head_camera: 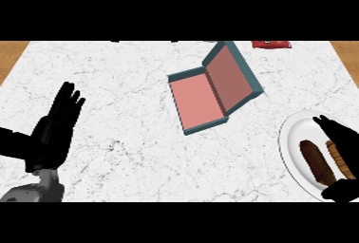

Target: Pick the sweet potato from the plate and place it in the cardboard box

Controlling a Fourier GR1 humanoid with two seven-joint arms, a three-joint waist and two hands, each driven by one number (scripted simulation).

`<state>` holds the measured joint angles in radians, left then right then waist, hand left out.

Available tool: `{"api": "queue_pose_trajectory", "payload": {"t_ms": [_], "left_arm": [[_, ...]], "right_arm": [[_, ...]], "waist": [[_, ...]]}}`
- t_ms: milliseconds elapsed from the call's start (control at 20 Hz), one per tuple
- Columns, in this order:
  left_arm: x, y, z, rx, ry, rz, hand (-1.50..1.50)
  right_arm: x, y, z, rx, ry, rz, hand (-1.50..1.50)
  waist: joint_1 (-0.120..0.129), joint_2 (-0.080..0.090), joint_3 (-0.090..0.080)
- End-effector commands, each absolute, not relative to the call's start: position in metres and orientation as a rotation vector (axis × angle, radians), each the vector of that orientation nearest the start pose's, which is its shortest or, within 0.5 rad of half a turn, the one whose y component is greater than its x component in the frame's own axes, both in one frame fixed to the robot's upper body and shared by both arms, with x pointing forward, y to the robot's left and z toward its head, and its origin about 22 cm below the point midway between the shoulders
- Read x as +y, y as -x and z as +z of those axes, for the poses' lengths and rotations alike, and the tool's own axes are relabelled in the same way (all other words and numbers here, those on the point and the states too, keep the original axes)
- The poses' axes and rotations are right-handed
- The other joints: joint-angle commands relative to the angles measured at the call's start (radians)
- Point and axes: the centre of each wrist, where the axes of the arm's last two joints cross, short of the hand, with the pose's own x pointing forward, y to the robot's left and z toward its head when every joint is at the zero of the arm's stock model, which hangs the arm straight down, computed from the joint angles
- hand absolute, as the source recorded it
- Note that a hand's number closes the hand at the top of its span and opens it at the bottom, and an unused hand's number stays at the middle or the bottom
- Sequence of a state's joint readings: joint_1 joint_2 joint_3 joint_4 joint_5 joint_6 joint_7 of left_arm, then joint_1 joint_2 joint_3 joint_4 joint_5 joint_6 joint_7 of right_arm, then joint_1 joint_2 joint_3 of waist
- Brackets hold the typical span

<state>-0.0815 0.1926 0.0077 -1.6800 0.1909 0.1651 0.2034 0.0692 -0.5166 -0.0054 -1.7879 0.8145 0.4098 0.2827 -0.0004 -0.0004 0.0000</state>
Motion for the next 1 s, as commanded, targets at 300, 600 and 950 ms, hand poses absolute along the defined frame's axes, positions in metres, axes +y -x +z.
{"api": "queue_pose_trajectory", "payload": {"t_ms": [300, 600, 950], "left_arm": [[0.265, -0.261, 0.058, -1.559, -0.073, 0.094, 0.00], [0.264, -0.273, 0.060, -1.543, -0.077, 0.094, 0.00], [0.251, -0.273, 0.061, -1.537, -0.074, 0.117, 0.00]], "right_arm": [[-0.325, -0.220, 0.070, -0.931, 0.885, 1.121, -1.50], [-0.300, -0.224, 0.069, -0.926, 0.894, 1.131, -1.50], [-0.333, -0.225, 0.056, -0.913, 0.896, 1.132, -1.50]], "waist": [[-0.001, 0.000, 0.000], [-0.002, 0.000, 0.000], [-0.002, 0.000, 0.000]]}}
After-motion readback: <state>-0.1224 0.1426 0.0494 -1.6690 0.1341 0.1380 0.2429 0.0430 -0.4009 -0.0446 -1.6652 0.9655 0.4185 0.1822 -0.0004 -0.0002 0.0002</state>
